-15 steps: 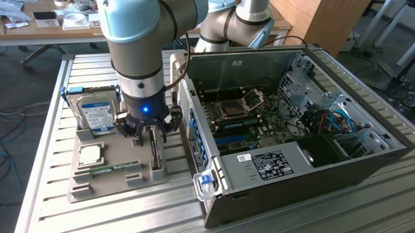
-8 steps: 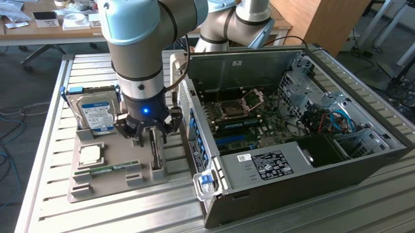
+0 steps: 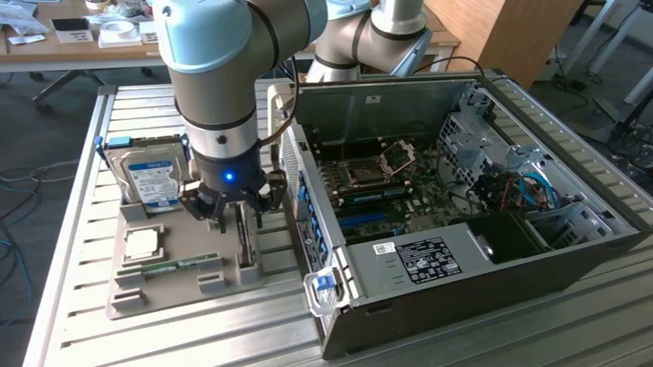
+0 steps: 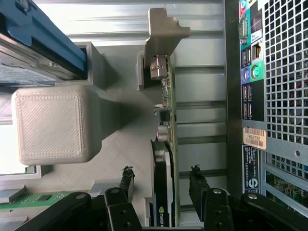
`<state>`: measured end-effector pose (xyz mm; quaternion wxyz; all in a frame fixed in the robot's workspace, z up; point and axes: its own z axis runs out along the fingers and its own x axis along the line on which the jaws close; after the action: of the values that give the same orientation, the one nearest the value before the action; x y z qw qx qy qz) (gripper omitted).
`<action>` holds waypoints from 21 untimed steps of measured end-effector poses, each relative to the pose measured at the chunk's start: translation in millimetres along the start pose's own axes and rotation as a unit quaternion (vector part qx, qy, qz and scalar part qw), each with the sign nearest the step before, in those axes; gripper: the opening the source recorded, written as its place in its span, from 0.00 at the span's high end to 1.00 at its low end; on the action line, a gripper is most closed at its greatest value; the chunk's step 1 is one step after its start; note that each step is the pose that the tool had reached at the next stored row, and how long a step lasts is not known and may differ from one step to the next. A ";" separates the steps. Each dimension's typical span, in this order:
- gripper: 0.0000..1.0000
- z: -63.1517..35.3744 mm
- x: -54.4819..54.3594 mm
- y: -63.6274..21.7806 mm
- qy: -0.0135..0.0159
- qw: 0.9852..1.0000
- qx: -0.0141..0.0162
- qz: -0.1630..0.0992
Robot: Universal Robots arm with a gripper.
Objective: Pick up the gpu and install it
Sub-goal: 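Pick up the gpu and move the gpu toward the slot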
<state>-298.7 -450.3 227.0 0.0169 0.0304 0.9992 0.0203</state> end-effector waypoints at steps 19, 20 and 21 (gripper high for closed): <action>0.43 0.1 -0.7 0.0 0.000 1.000 0.000 0.000; 0.43 0.1 -0.7 0.0 0.000 1.000 0.000 0.000; 0.49 0.1 -0.7 0.0 0.000 1.000 0.000 0.000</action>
<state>-298.0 -450.4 226.9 0.0170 0.0304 0.9992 0.0203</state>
